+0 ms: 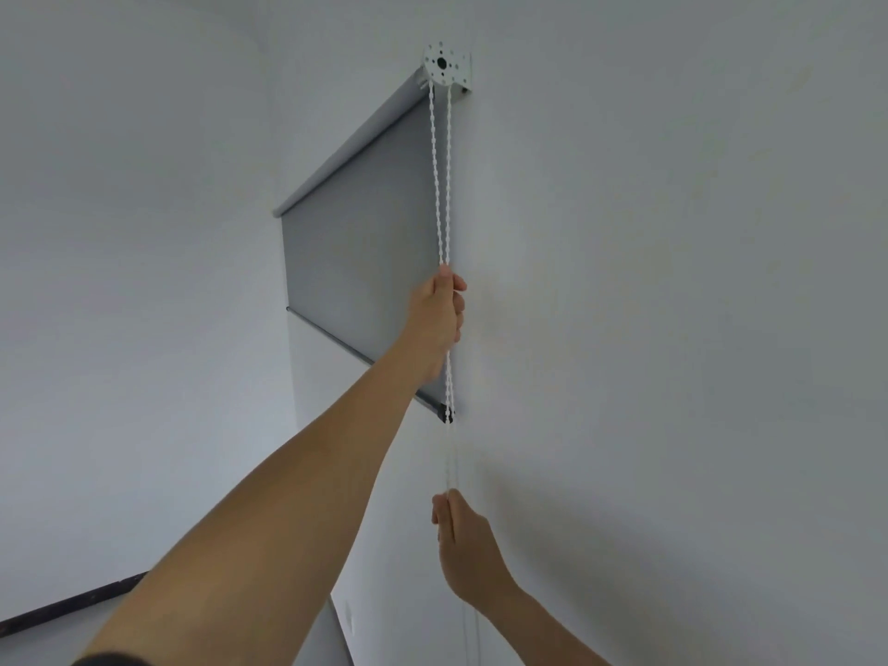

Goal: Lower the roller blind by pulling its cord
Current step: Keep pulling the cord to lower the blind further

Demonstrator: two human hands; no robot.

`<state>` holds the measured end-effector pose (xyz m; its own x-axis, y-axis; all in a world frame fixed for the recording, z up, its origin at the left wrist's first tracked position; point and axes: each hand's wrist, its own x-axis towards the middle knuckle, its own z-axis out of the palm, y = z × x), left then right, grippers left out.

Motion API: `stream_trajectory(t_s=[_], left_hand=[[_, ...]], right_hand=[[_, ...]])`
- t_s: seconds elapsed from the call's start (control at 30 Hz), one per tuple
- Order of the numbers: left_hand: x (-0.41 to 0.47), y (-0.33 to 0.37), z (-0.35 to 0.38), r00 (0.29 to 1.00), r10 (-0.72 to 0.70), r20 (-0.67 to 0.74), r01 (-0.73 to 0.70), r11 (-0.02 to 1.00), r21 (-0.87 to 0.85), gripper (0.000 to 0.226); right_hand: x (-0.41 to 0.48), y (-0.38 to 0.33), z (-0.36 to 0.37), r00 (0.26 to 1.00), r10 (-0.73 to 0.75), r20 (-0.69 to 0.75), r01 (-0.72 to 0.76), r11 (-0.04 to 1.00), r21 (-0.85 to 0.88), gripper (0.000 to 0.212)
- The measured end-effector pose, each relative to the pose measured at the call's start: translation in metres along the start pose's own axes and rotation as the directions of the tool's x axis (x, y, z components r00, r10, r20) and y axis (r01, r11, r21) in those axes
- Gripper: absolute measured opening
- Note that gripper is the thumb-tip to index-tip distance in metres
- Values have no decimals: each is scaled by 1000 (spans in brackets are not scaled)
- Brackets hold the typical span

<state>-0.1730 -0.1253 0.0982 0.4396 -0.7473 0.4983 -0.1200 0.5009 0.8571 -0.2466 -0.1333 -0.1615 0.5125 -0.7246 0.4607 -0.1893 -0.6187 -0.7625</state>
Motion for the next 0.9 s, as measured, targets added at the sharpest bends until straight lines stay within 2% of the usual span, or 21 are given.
stream_trajectory(t_s=[0.1,0.23,0.37,0.53,0.73,0.9], left_hand=[[-8,-14,-4,1000,16,5,-17,1000,20,38],[-22,-36,-9,1000,7,5,-8,998,67,38],[-36,-53,-13,1000,-5,13,3,993,115,39],[-54,-77,-19,1000,-29,-6,30,985,171,41],[-71,-86,-21,1000,-26,-6,26,986,166,41],[-92,-99,-23,998,-59,39,50,976,211,41]], right_hand=[[-10,7,-3,996,55,71,-54,998,-25,37],[-10,-3,-14,989,91,119,-102,990,94,43],[11,-29,-37,998,54,11,-55,975,217,48],[54,-66,-71,988,-27,-154,70,957,281,38],[95,-119,-100,973,-45,-226,114,947,302,50],[123,-162,-115,953,-88,-289,186,925,332,36]])
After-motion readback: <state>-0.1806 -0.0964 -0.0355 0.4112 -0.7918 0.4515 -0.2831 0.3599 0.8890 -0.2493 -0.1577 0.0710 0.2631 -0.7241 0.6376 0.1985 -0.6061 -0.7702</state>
